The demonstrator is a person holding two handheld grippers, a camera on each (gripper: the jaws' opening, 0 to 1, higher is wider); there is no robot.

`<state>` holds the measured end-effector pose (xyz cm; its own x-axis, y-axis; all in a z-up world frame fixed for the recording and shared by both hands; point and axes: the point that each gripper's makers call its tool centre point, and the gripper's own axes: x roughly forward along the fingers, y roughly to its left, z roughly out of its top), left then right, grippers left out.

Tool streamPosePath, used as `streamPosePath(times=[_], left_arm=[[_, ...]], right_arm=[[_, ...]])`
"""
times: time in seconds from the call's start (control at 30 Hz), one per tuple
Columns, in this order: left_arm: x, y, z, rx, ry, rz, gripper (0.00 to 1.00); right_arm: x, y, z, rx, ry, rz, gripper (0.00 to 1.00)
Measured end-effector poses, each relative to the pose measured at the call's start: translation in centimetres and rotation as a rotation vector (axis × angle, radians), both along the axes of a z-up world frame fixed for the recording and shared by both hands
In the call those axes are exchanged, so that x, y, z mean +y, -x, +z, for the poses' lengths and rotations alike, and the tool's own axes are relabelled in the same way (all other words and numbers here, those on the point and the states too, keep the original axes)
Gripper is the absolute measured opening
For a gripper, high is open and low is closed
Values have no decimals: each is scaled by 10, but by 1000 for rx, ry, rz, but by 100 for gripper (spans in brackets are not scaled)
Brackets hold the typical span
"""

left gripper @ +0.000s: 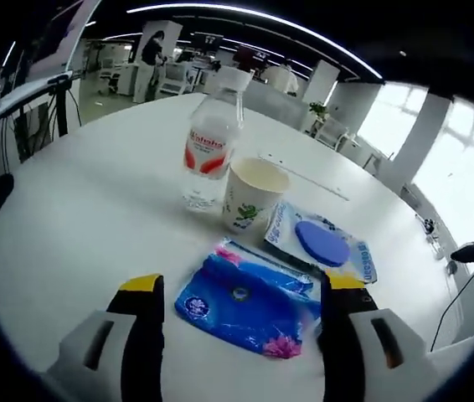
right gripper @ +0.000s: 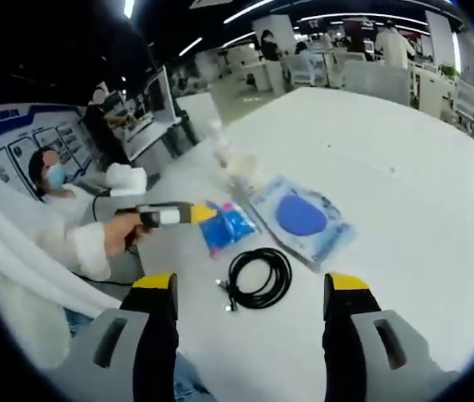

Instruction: Arrange the tabletop items into an orderly group along one side of the table until the central work area is clear of visible clutter.

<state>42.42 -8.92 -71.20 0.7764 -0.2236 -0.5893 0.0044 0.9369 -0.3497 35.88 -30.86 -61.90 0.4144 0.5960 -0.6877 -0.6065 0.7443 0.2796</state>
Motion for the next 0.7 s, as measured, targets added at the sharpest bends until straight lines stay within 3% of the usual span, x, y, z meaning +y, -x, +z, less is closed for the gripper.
streamPosePath(times=[0.07,0.23,0.53,0.7], left_arm=[[7,4,-2,2,17,26,78],[29,13,-2,0,23,90,78],[49,38,-14,34,50,163,74],[55,50,-19,51,63,200,74]], right_arm=[[2,2,-14,35,0,14,61],[7,1,-39,76,8,29,61],[17,-15,-87,167,-1,-33,51],[21,-19,-111,178,69,-20,48]])
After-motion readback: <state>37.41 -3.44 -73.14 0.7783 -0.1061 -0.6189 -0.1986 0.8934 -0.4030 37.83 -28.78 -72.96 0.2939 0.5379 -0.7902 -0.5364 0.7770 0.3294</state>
